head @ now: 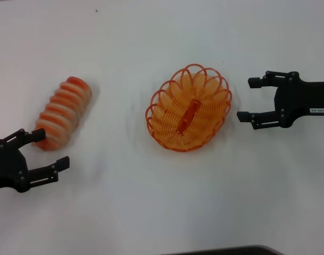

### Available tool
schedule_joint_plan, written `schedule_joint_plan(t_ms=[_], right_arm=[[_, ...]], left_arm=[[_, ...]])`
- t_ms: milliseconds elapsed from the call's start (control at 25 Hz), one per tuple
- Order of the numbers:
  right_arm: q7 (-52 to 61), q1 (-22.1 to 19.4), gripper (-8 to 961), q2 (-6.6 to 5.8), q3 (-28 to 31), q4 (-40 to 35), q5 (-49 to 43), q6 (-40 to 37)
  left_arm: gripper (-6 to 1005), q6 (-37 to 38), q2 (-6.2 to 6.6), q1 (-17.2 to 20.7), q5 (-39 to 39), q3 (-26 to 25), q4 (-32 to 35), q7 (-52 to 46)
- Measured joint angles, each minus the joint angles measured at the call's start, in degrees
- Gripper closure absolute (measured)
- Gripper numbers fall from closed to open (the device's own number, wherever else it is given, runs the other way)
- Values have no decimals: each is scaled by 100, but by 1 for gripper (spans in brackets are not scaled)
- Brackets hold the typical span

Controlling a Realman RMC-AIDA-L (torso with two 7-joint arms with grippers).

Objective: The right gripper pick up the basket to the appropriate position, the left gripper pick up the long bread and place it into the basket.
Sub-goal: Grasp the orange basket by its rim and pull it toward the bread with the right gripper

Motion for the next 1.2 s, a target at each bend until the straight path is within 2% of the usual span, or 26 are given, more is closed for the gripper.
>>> schedule_joint_plan(t_ms=[280, 440, 600, 800, 1040, 1200], right_arm=[[117, 1, 39, 0, 17, 3, 36, -3], [1375, 136, 39, -26, 8, -110, 155, -53], [3577, 466, 38, -141, 1, -364, -32, -108], [5145, 948, 38, -213, -10, -681, -742, -213], [5642, 1729, 38, -193, -193, -873, -2094, -96], [5695, 2235, 38, -64, -502, -1058, -2858, 63]], left_arm=[[66, 31, 0, -1, -26, -2, 6, -1], [66, -2, 0, -7, -45, -1, -1, -1], [66, 19, -10, -13, -49, -1, 4, -2], [66, 34, -16, -18, -51, 2, 6, -8], [66, 39, -18, -28, -52, 10, 6, -10], [66, 40, -18, -40, -52, 15, 6, -10]])
